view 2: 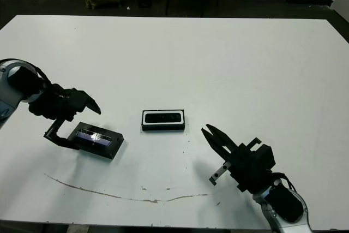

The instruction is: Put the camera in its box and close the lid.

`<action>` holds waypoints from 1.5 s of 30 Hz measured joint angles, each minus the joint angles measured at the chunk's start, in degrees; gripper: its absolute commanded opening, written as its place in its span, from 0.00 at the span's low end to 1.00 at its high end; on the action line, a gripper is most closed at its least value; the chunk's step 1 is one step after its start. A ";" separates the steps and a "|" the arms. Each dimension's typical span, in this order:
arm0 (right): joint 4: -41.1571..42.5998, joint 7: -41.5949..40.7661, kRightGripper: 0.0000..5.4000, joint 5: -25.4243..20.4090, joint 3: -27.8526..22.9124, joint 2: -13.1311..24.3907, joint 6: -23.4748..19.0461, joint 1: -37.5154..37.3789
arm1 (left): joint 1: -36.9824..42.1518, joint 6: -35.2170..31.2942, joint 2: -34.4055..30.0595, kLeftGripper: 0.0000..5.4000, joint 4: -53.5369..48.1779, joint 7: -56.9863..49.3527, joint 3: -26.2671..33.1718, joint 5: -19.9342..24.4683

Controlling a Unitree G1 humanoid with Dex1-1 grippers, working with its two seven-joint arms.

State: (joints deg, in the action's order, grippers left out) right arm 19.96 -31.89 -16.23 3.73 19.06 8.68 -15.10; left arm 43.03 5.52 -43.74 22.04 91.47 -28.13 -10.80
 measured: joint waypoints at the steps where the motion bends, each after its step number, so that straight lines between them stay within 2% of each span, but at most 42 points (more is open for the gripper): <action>1: -0.08 0.01 0.00 0.05 0.01 -0.03 0.10 -0.01 | 0.00 0.31 0.05 1.00 0.01 0.08 -0.09 -0.12; 18: -2.64 -1.11 0.00 -0.99 0.04 -0.92 2.78 0.07 | -0.06 -1.36 0.36 1.00 -2.11 0.81 -1.92 -0.32; 45: -2.17 -1.65 0.00 -0.91 0.00 -1.04 3.23 -0.44 | -1.59 -0.40 1.08 1.00 0.18 0.72 -2.14 -0.72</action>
State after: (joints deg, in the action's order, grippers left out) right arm 17.79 -33.54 -17.14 3.73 18.03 11.90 -15.55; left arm 41.44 5.12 -42.66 22.22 92.19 -30.27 -11.52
